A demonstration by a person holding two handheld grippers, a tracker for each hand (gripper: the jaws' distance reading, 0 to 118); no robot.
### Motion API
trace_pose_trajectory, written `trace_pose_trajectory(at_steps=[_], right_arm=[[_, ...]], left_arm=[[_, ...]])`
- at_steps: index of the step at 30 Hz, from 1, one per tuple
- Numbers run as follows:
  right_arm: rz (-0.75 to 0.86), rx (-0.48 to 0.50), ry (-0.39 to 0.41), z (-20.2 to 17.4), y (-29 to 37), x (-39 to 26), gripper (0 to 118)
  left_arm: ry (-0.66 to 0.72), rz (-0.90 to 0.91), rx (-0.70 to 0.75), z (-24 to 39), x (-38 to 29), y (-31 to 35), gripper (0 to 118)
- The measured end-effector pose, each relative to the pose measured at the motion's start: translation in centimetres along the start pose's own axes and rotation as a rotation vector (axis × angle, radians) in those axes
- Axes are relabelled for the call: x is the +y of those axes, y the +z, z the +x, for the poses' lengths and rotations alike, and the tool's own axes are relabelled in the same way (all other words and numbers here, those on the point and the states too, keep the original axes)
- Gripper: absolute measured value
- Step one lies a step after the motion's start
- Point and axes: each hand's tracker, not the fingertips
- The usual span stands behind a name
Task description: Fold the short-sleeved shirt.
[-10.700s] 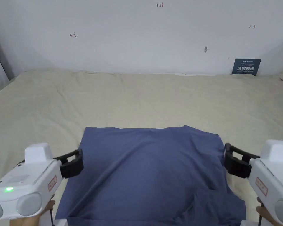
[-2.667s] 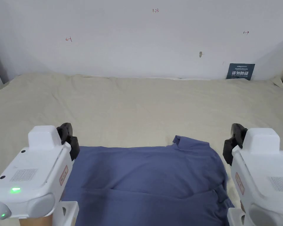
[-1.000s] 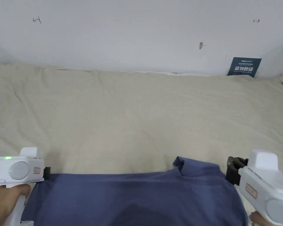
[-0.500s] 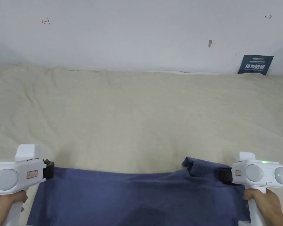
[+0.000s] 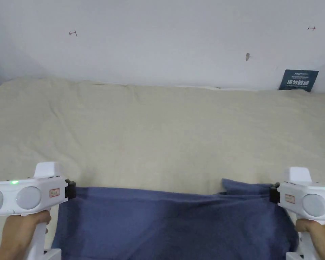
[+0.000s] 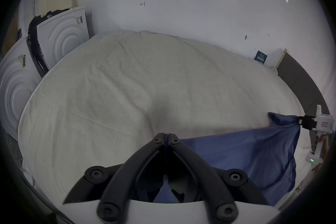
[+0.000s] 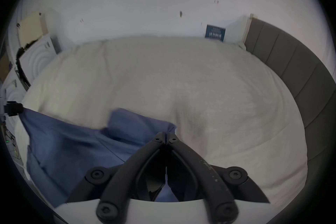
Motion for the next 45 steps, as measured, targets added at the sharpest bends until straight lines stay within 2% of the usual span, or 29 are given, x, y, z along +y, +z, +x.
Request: trace_pose_trajectory(at_steps=[8, 13, 17, 19, 23, 26, 30, 31, 32, 33, 34, 35, 36, 37, 40, 45], right_arm=[[0.109, 0.124, -0.067, 0.7, 13.7, -5.0, 2], [0.094, 0.147, -0.118, 1.4, 17.7, -10.5, 2], [0.032, 0.145, -0.156, 2.6, 17.4, -15.0, 2], [-0.019, 0.121, -0.163, 2.0, 17.0, -17.3, 2], [-0.105, 0.067, -0.151, 1.9, 14.7, -21.2, 2], [-0.152, 0.05, -0.155, 1.9, 12.7, -23.2, 2], [-0.185, 0.033, -0.208, 2.0, 11.8, -23.9, 3], [-0.179, 0.032, -0.218, 2.0, 12.1, -23.7, 7], [-0.172, 0.028, -0.216, 1.9, 12.4, -23.3, 23], [-0.164, 0.02, -0.214, 1.8, 12.8, -22.8, 46], [-0.145, -0.011, -0.208, 1.4, 13.8, -22.2, 79], [-0.116, -0.029, -0.196, 1.2, 14.4, -21.5, 98], [-0.082, -0.027, -0.189, 1.1, 15.0, -20.7, 106], [-0.032, -0.023, -0.183, 0.9, 15.8, -19.6, 104], [0.101, -0.011, -0.156, -0.6, 18.7, -16.1, 104], [0.359, -0.012, -0.095, -3.8, 23.2, -10.9, 104]], left_arm=[[0.061, 0.051, 0.002, -1.7, -3.2, 7.5, 3], [0.051, 0.019, 0.025, -2.9, -7.6, 9.9, 3], [0.053, -0.052, 0.052, -4.0, -11.9, 9.9, 3], [0.064, -0.09, 0.053, -4.4, -14.0, 9.8, 3], [0.082, -0.138, 0.068, -4.6, -17.6, 9.5, 3], [0.059, -0.171, 0.091, -5.5, -19.5, 8.1, 3], [0.015, -0.196, 0.108, -5.0, -21.1, 7.6, 3], [0.006, -0.197, 0.115, -4.8, -21.1, 7.6, 4], [0.002, -0.183, 0.118, -4.7, -21.1, 7.7, 10], [-0.001, -0.172, 0.12, -4.6, -20.9, 7.9, 25], [0.0, -0.161, 0.124, -4.4, -20.5, 8.2, 64], [0.009, -0.149, 0.121, -4.2, -20.0, 8.6, 92], [0.014, -0.14, 0.114, -3.8, -19.4, 9.4, 112], [0.03, -0.11, 0.08, -3.4, -18.7, 10.2, 118], [0.03, 0.052, 0.046, -1.9, -16.2, 13.2, 113], [-0.025, 0.284, 0.028, 1.4, -12.0, 17.9, 113]])
